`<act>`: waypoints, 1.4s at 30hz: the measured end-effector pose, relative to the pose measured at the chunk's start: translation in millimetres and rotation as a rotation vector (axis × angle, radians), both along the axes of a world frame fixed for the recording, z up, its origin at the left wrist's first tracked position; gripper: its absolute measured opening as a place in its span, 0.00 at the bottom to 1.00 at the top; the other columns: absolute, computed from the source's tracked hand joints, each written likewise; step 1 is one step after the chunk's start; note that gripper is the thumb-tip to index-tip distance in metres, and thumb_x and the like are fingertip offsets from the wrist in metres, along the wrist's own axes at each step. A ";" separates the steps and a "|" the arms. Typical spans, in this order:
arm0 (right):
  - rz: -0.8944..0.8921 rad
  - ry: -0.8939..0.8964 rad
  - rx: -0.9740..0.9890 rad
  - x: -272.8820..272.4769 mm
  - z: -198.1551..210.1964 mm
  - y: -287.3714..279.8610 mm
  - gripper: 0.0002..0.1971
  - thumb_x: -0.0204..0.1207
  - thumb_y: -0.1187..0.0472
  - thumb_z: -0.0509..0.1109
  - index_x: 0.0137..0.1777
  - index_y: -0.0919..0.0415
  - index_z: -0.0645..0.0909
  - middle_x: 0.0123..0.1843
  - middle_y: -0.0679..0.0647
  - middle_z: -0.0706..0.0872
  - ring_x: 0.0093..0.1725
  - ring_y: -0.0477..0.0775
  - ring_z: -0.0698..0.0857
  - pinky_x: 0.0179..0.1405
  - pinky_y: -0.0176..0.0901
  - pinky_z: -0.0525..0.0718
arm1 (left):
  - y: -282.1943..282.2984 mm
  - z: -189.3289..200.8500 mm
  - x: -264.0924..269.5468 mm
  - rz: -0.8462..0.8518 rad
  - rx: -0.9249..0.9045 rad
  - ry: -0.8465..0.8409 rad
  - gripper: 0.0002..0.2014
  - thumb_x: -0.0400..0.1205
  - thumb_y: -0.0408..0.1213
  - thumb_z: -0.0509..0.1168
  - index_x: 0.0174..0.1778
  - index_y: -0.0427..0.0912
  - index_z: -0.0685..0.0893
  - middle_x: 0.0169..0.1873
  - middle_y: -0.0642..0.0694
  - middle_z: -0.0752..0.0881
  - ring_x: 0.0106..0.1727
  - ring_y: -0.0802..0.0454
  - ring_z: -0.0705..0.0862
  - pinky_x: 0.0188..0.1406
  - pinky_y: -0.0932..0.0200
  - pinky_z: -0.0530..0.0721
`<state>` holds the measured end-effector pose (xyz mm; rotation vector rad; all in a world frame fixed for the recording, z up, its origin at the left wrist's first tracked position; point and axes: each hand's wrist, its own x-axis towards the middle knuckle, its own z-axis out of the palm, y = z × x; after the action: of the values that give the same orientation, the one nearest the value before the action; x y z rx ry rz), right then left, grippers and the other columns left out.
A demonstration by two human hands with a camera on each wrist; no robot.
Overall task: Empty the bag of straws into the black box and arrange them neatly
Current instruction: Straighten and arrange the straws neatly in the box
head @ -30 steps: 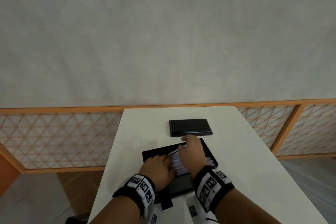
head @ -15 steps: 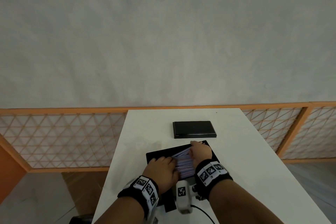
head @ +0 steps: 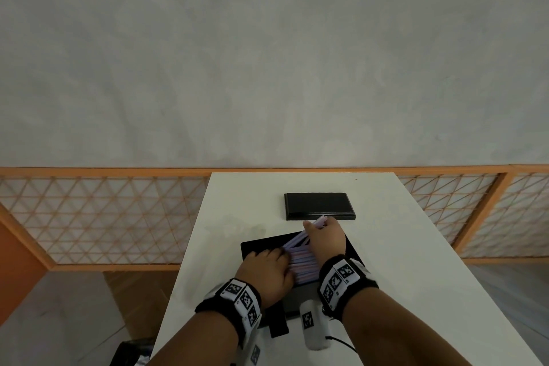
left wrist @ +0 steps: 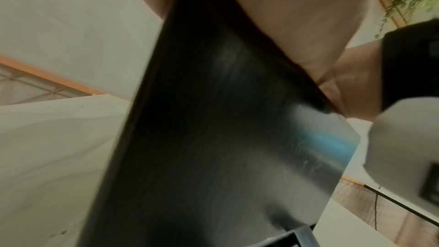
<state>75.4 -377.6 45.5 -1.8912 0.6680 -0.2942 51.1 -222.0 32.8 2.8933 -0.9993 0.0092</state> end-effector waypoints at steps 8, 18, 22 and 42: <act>0.103 0.061 -0.058 3.2 9.7 -9.8 0.11 0.73 0.62 0.69 0.32 0.60 0.73 0.31 0.57 0.82 0.32 0.57 0.81 0.35 0.49 0.83 | 2.0 2.9 -1.9 0.013 -0.045 0.020 0.39 0.70 0.59 0.34 0.72 0.49 0.69 0.72 0.47 0.68 0.66 0.46 0.73 0.60 0.53 0.69; 0.208 -0.227 0.146 -15.7 94.3 -41.1 0.05 0.75 0.69 0.72 0.40 0.70 0.79 0.35 0.63 0.86 0.34 0.61 0.89 0.36 0.48 0.90 | 10.7 8.7 -11.5 0.140 -0.406 0.063 0.45 0.76 0.56 0.63 0.81 0.45 0.45 0.80 0.46 0.56 0.78 0.49 0.56 0.77 0.57 0.53; 0.226 -0.258 0.205 -26.2 106.7 -47.6 0.07 0.75 0.68 0.73 0.44 0.73 0.80 0.33 0.61 0.86 0.32 0.58 0.89 0.35 0.45 0.90 | 12.3 10.6 -16.0 0.157 -0.475 0.055 0.47 0.75 0.59 0.63 0.81 0.48 0.40 0.80 0.46 0.53 0.79 0.49 0.51 0.77 0.56 0.49; 0.291 0.352 -0.752 -39.6 50.8 -43.7 0.19 0.78 0.41 0.63 0.38 0.57 0.72 0.37 0.50 0.78 0.38 0.53 0.79 0.37 0.42 0.75 | 6.3 5.1 -4.2 0.119 -0.210 -0.026 0.23 0.72 0.42 0.52 0.53 0.42 0.88 0.46 0.49 0.88 0.52 0.45 0.84 0.56 0.46 0.79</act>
<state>35.8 -421.3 96.3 -2.7694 0.5336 -0.0111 46.9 -215.6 37.9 2.7610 -0.7772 0.1505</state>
